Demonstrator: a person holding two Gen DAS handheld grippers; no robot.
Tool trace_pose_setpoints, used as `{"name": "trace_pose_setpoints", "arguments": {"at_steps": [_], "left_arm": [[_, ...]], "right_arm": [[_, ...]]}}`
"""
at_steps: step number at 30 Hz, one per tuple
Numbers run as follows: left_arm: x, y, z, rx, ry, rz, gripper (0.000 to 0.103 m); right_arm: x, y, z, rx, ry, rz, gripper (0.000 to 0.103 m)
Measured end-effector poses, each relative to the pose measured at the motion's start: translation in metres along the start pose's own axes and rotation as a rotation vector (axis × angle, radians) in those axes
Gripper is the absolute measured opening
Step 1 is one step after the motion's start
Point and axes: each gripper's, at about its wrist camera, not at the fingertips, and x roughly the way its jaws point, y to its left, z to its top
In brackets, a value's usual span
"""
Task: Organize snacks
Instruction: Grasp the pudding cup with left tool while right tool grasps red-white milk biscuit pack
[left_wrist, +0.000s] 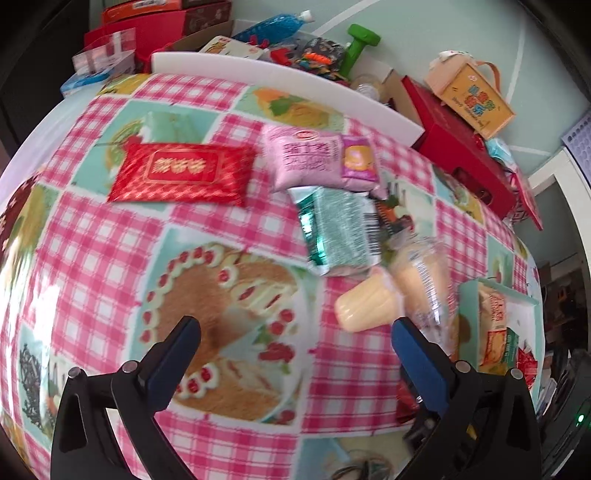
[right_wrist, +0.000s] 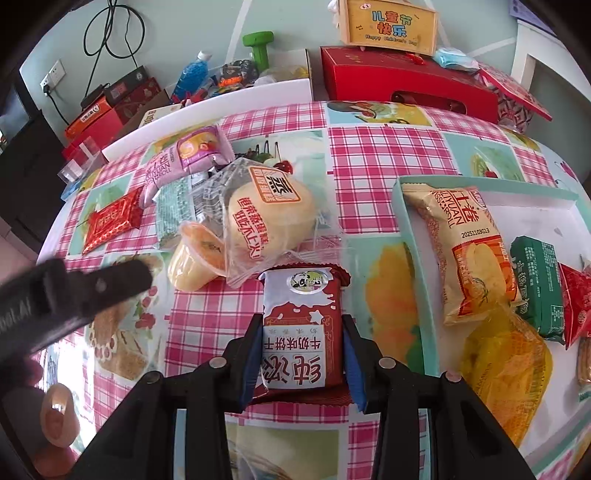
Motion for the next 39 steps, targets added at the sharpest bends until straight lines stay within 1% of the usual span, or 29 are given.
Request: {"name": "trace_pose_setpoints", "arguments": {"at_steps": [1,3,7,9,11,13,15,16,17,18,20,24,28,35,39], "left_arm": [[0.003,-0.005,0.003,0.008,-0.007,-0.008,0.101],[0.009,-0.013,0.007,0.018,-0.014,-0.022,0.093],[0.025,-0.031,0.009,0.041,-0.009,-0.048,0.081],[0.035,-0.033,0.006,0.041,-0.003,-0.052,0.066],[0.042,-0.037,0.003,0.040,-0.004,-0.066,0.061],[0.046,-0.043,0.003,0.050,-0.011,-0.063,0.059],[0.051,-0.042,0.001,0.057,-0.019,-0.071,0.049],[0.053,-0.043,0.001,0.057,-0.021,-0.071,0.047],[0.055,-0.045,0.002,0.058,-0.028,-0.064,0.042],[0.053,-0.045,0.002,0.059,-0.038,-0.054,0.040],[0.053,-0.045,0.004,0.059,-0.055,-0.041,0.039],[0.042,-0.032,0.005,0.079,-0.076,-0.052,0.039],[0.032,-0.025,0.001,0.094,-0.081,-0.035,0.039],[0.010,-0.003,-0.022,0.098,-0.086,-0.024,0.039],[-0.004,0.016,-0.034,0.061,-0.093,-0.055,0.038]], "right_arm": [[0.001,0.000,0.001,-0.001,0.001,0.001,0.042],[0.002,-0.001,0.001,-0.001,0.002,0.002,0.042],[0.002,-0.003,0.001,0.004,0.005,0.004,0.042],[0.002,-0.002,0.002,0.004,0.006,0.003,0.042],[0.002,-0.002,0.001,0.004,0.008,0.002,0.042],[0.003,-0.001,0.002,0.004,0.010,0.001,0.042],[0.003,-0.001,0.002,0.002,0.011,0.000,0.042],[0.003,-0.001,0.002,0.000,0.011,0.000,0.042],[0.003,-0.001,0.002,-0.002,0.012,-0.001,0.042],[0.004,-0.001,0.002,-0.004,0.013,-0.002,0.042],[0.004,-0.001,0.002,-0.006,0.015,-0.002,0.042],[0.005,0.000,0.001,-0.012,0.018,-0.004,0.042],[0.004,-0.001,0.001,-0.016,0.023,-0.001,0.042],[-0.002,0.001,0.001,-0.013,0.032,0.061,0.042],[-0.010,0.005,0.000,-0.021,0.021,0.070,0.042]]}}
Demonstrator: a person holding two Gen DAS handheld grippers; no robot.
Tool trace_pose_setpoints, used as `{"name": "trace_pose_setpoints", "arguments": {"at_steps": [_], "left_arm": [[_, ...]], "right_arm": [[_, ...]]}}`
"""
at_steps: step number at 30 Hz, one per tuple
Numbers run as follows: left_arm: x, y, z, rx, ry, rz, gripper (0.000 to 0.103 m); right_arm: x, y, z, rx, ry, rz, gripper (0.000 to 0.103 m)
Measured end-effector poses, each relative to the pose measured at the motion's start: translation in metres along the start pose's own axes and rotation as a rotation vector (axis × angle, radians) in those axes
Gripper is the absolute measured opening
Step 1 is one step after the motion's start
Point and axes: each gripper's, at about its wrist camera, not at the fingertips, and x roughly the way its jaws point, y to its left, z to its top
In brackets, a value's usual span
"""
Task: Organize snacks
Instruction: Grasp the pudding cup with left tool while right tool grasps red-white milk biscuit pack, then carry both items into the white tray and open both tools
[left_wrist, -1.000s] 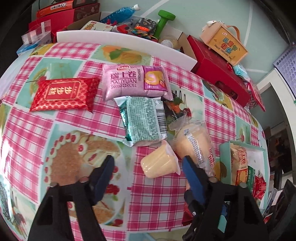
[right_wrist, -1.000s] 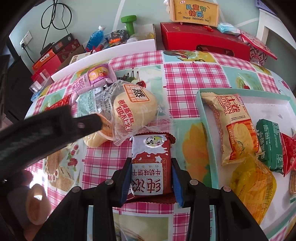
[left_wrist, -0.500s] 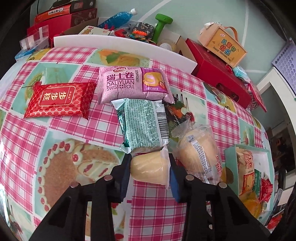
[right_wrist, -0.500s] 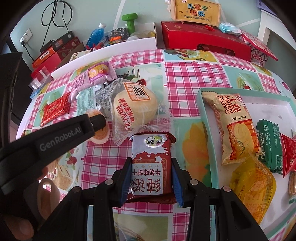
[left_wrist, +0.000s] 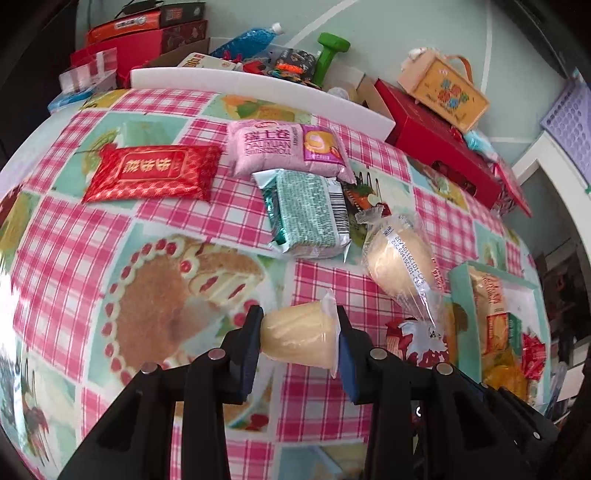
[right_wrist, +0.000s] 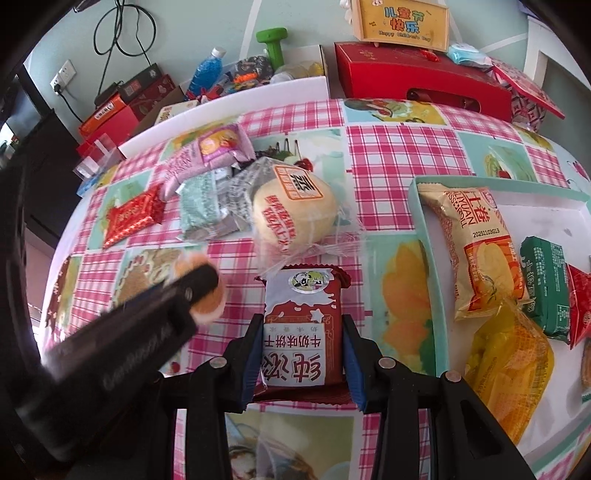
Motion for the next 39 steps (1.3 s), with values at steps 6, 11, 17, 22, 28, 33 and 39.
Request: {"name": "trace_pose_setpoints", "arguments": {"at_steps": [6,11,17,22,28,33,39], "left_arm": [[-0.032,0.009,0.001,-0.014,-0.070,-0.021,0.038],[-0.058,0.002,0.004,0.011,-0.123,-0.052,0.038],[-0.080,-0.018,0.005,0.059,-0.173,-0.087,0.038],[-0.086,-0.028,0.005,0.082,-0.189,-0.103,0.038],[-0.082,-0.044,0.001,0.115,-0.166,-0.109,0.038],[-0.072,-0.067,-0.006,0.159,-0.126,-0.121,0.038],[-0.051,-0.109,-0.017,0.246,-0.073,-0.122,0.038]], "right_arm": [[-0.019,0.002,0.000,-0.002,-0.036,0.022,0.042],[-0.042,0.000,-0.001,0.002,-0.091,0.028,0.042],[-0.064,-0.008,-0.002,0.017,-0.137,0.031,0.042],[-0.081,-0.032,-0.002,0.066,-0.171,0.005,0.042],[-0.098,-0.080,-0.005,0.181,-0.207,-0.078,0.042],[-0.103,-0.123,-0.012,0.273,-0.198,-0.156,0.042],[-0.111,-0.158,-0.021,0.349,-0.200,-0.190,0.042]]}}
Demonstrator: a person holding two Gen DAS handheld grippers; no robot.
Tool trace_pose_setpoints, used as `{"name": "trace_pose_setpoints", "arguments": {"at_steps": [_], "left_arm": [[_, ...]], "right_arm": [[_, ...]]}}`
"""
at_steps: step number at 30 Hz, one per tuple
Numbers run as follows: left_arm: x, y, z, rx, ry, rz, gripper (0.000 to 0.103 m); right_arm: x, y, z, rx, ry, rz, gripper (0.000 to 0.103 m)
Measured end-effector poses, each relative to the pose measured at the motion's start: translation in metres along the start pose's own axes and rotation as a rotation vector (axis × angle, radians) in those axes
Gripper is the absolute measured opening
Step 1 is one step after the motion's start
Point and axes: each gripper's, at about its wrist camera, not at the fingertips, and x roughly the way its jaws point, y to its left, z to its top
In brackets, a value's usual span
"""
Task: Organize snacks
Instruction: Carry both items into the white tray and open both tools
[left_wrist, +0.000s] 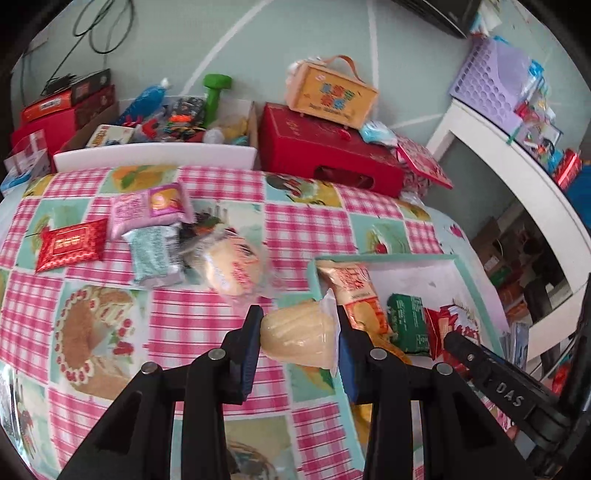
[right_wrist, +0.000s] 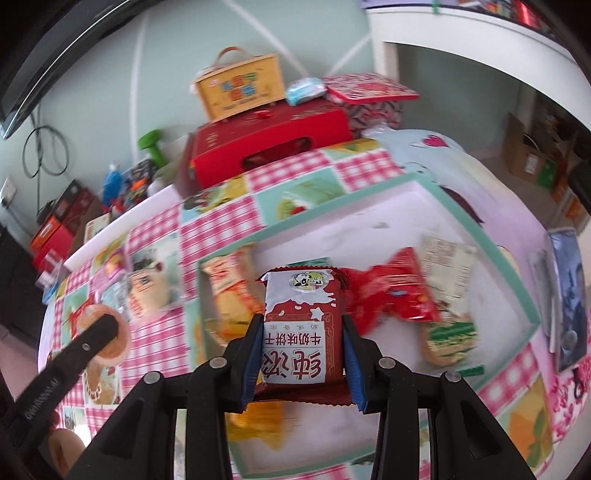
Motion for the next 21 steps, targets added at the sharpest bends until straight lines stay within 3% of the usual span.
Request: {"name": "trace_pose_setpoints", "arguments": {"at_steps": [12,21], "left_arm": [[0.045,-0.044,-0.026,0.097,0.131,0.038,0.038],[0.048,-0.073,-0.036,0.161,0.146,0.017,0.038]], "right_arm": [[0.003,-0.036,0.000,0.047,0.020,0.003,0.042],[0.007,-0.054,-0.001,0.072,0.038,0.001,0.042]]}}
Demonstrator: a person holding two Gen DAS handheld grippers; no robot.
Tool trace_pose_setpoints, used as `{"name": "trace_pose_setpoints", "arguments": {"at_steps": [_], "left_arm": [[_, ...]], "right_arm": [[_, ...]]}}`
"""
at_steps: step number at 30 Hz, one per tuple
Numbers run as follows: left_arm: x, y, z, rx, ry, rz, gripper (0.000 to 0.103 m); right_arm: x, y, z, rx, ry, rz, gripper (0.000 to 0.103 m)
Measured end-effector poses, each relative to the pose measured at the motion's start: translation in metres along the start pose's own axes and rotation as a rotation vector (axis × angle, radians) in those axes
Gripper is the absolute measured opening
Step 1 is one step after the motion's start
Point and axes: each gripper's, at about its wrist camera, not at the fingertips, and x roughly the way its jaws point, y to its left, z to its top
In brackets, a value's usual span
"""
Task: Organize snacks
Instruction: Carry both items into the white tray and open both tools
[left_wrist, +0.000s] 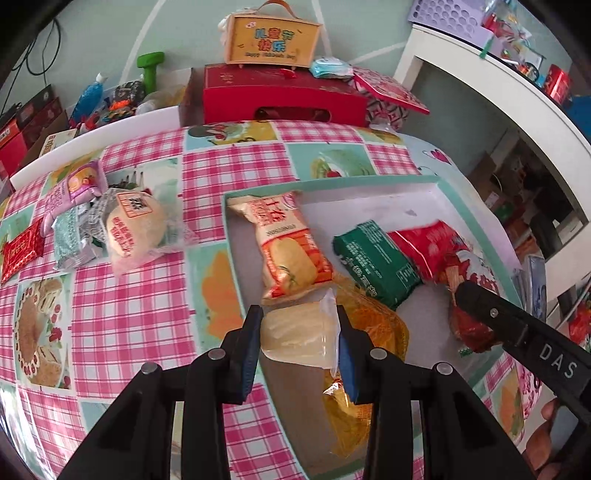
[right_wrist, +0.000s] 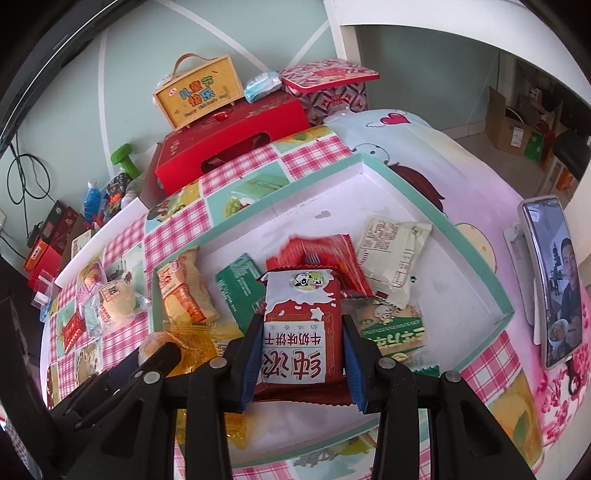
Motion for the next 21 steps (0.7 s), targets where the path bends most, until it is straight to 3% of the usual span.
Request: {"name": "trace_pose_setpoints", "arguments": {"at_steps": [4,7,10,14,21], "left_arm": [[0.011,-0.012,-0.006,0.017,0.047,-0.032,0.038],[0.014,-0.020,-0.009,0.038,0.051,-0.011,0.038],[0.013,-0.018,-0.008,0.007,0.056,-0.026,0.039],[0.005,-0.011,-0.005,-0.015,0.045,-0.026,0.062],[-0.010,-0.005,0.002,-0.026,0.024,-0.018,0.064]], "right_arm": [[0.002,-0.003,0.000,0.006,0.007,0.002,0.042],[0.003,-0.003,-0.001,0.010,0.014,0.005,0.042],[0.003,-0.005,-0.001,0.018,0.011,-0.003,0.042],[0.002,-0.009,0.000,0.033,0.007,0.000,0.044],[-0.001,-0.008,0.000,0.029,-0.002,-0.001,0.044]]}}
